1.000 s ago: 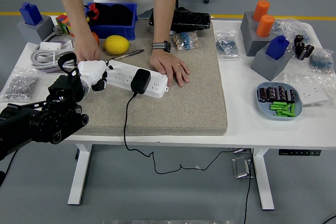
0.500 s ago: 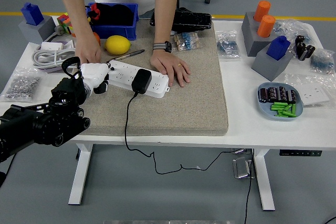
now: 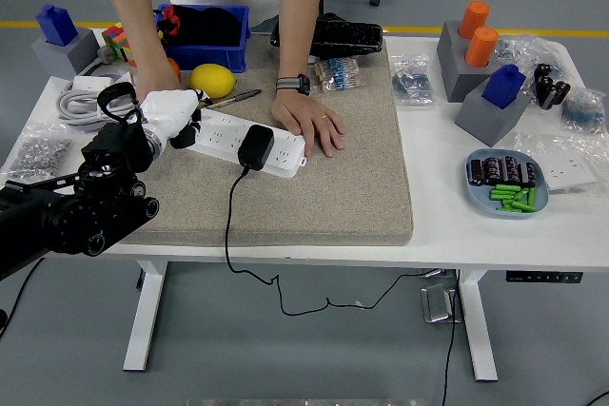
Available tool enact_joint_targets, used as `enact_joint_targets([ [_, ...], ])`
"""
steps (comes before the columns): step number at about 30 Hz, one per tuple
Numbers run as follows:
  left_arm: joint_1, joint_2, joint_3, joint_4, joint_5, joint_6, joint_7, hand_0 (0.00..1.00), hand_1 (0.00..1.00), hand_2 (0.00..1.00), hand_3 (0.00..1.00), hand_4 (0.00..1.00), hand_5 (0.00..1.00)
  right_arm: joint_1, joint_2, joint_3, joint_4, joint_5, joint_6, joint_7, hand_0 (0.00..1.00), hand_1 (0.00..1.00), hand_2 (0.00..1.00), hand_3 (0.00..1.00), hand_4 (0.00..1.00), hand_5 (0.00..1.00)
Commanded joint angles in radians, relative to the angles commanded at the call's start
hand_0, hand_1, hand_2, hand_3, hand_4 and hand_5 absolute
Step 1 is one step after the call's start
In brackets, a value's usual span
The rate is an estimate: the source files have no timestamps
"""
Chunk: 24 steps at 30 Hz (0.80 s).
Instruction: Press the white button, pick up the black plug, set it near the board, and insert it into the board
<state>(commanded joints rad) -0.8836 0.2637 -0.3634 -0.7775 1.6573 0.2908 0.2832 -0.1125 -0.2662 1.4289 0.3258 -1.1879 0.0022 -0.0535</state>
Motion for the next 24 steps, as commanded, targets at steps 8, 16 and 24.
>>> enact_joint_targets([
  [8, 0.100, 0.032, -0.239, -0.133, 0.004, 0.005, -0.043, 0.313, 0.274, 0.301, 0.785, 0.002, 0.002, -0.006, 0.001, 0.004, -0.002, -0.003, 0.000, 0.000, 0.854, 0.728, 0.717, 0.687, 0.857, 0.470],
  [16, 0.189, 0.048, -0.405, -0.216, -0.005, 0.006, -0.071, 0.862, 0.908, 0.857, 0.858, 0.934, 0.502, -0.007, 0.003, 0.005, -0.002, -0.007, 0.001, 0.000, 0.854, 0.728, 0.717, 0.687, 0.857, 0.470],
  [24, 0.284, 0.038, -0.576, -0.270, -0.039, 0.016, -0.120, 0.998, 0.998, 0.976, 0.965, 0.998, 0.904, -0.006, 0.004, 0.010, -0.002, -0.008, 0.001, 0.000, 0.854, 0.728, 0.716, 0.687, 0.857, 0.469],
])
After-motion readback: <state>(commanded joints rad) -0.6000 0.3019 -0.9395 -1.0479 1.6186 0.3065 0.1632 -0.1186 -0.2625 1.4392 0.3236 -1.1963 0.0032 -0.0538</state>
